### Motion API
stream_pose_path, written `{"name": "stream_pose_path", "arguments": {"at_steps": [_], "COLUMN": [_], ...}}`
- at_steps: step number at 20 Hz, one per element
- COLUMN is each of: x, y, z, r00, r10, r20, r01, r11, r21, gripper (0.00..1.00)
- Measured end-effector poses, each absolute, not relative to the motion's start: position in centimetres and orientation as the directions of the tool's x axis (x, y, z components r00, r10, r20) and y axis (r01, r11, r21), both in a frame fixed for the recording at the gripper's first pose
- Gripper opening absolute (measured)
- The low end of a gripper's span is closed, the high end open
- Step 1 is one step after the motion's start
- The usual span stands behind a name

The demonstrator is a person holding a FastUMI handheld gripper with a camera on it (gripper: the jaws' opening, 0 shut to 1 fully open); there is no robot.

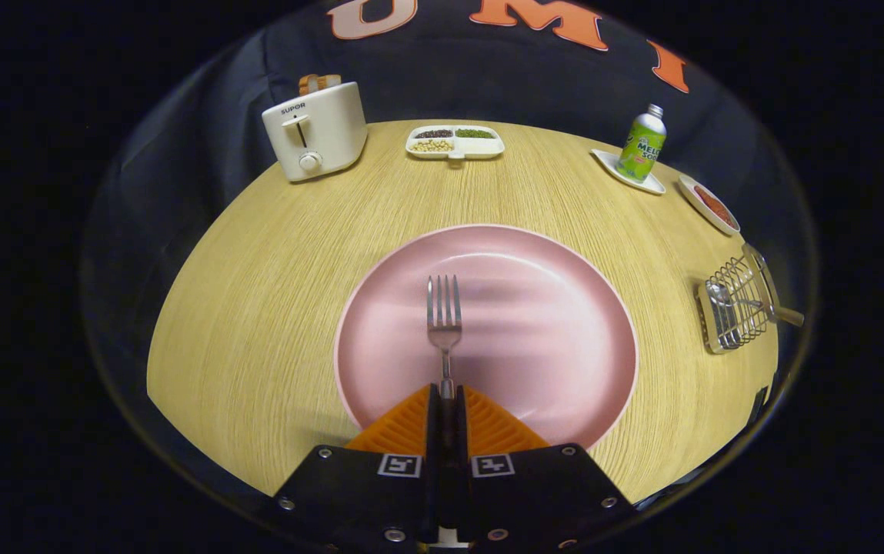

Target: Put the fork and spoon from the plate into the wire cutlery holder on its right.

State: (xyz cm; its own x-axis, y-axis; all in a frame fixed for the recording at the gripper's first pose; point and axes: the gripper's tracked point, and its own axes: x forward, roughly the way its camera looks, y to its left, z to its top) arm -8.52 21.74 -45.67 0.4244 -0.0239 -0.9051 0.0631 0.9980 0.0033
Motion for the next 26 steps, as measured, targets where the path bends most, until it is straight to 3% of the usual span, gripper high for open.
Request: {"name": "stream_pose_path", "arguments": {"at_steps": [3,13,26], "x": [-7.7,-5.5,-7.5], "y": [20.8,11.6,-5.2], "z": [-44.1,-35.2,-30.5], "r00": [0.471,0.644,0.649], "r10": [-0.016,-0.074,-0.228], "r20": [-0.882,-0.762,-0.726], "r01": [0.103,0.157,0.296], "r11": [0.994,0.987,0.955], "r21": [0.037,0.037,-0.034], "gripper": [0.05,0.05,0.05]}}
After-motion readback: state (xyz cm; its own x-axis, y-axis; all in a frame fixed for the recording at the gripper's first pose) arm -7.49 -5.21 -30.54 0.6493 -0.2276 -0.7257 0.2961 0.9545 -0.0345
